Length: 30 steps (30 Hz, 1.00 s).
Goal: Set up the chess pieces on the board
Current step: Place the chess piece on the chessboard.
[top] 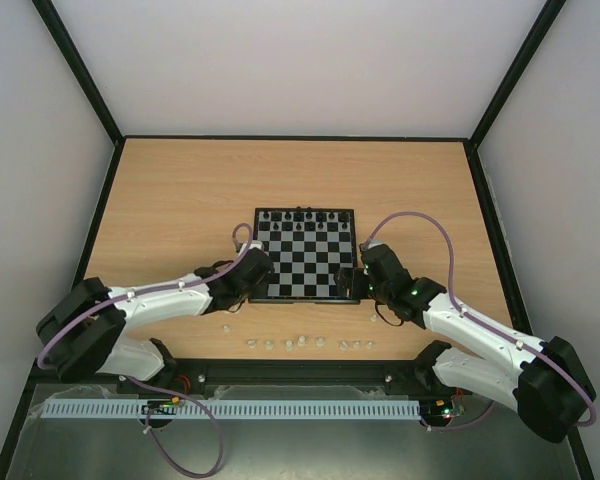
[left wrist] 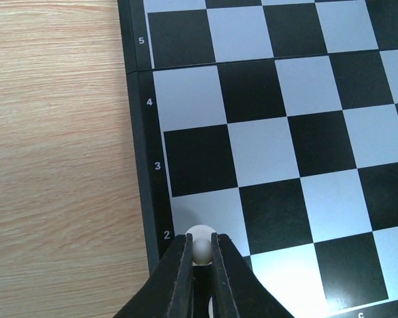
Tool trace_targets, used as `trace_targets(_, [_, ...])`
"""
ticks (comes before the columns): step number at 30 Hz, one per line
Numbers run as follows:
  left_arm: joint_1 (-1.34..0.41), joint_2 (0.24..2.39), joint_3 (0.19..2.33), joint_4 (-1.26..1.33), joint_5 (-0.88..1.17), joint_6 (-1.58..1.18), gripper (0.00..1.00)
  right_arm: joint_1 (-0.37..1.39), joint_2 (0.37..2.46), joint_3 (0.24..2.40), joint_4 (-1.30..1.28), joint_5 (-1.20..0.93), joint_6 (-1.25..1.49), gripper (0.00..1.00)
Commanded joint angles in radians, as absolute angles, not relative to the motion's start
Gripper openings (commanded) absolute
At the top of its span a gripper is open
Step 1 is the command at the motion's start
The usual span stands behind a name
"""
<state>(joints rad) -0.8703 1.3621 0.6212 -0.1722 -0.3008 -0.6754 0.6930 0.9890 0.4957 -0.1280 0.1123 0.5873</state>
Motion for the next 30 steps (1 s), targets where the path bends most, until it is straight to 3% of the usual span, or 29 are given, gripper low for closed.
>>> trace_targets(1, [-0.877,1.39,0.655,-0.142,-0.297,-0.656,0.06,0.689,0.983,0.482,-0.126,0.108,0.586,0.9])
trace_targets(20, [-0.887,1.433,0.672,-0.14,-0.298,-0.653,0.07,0.688,0.982,0.479,-0.124,0.102,0.584,0.9])
trace_targets(30, [-0.89,1.431,0.679,-0.148,-0.308,-0.651,0.15,0.688,0.982,0.48,-0.124,0.103,0.584,0.9])
